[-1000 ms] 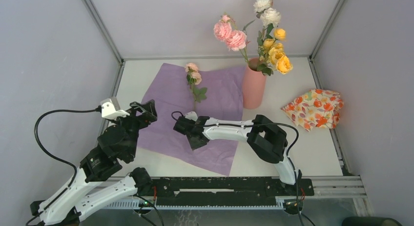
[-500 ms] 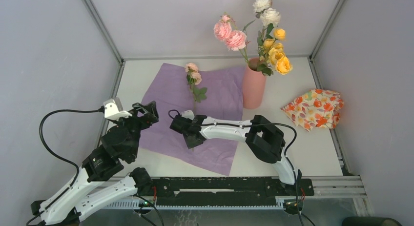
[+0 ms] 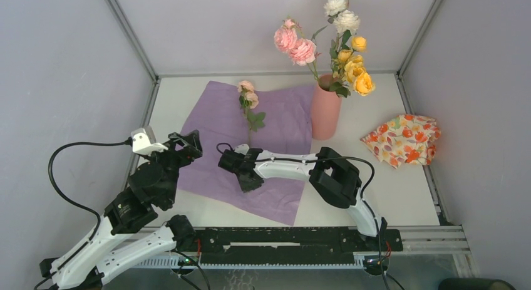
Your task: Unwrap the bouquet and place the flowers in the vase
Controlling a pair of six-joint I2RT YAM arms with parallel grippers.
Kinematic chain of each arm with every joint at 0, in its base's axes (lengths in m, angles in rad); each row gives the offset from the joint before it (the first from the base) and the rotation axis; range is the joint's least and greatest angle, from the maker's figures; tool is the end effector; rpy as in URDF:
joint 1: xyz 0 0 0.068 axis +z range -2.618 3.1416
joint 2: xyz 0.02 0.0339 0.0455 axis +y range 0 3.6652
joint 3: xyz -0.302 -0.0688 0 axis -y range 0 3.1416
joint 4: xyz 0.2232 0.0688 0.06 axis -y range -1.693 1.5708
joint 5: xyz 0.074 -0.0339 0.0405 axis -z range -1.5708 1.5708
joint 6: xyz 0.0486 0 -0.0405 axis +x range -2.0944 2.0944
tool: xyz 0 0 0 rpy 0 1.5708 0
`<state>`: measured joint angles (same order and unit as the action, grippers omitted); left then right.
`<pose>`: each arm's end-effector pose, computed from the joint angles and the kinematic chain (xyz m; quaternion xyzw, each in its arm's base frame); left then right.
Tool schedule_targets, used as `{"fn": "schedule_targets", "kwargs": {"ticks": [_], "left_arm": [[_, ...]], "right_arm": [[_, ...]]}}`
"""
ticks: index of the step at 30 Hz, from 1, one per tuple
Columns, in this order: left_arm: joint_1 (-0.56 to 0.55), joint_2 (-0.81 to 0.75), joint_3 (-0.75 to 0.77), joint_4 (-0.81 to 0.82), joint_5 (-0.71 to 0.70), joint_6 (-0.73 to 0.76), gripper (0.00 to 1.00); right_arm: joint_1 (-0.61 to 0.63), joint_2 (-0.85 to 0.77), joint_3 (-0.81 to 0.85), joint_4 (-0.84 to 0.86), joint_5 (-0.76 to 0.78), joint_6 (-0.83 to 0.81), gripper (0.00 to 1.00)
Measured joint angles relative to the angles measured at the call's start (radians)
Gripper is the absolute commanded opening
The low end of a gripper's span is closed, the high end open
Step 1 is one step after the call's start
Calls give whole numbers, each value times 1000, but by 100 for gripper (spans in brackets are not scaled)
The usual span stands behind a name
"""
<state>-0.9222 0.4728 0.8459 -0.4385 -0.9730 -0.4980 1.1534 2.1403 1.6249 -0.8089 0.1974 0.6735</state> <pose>0.0551 -0.0062 0.3816 -0.1766 0.6980 -0.1352 0.6807 0.1856 0.3950 0.1921 -0.2229 0.9622 0.0371 0.1522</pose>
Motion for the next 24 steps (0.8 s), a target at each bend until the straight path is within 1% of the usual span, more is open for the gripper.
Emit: {"fn": "schedule_targets", "kwargs": {"ticks": [14,24], "left_arm": [[0,0,-1,1,4,0,85],[0,-17,-32,1,8,0,85]], "right_arm": [[1,0,45,-49,26,14,29],[1,5,61,-55,18,18,29]]}}
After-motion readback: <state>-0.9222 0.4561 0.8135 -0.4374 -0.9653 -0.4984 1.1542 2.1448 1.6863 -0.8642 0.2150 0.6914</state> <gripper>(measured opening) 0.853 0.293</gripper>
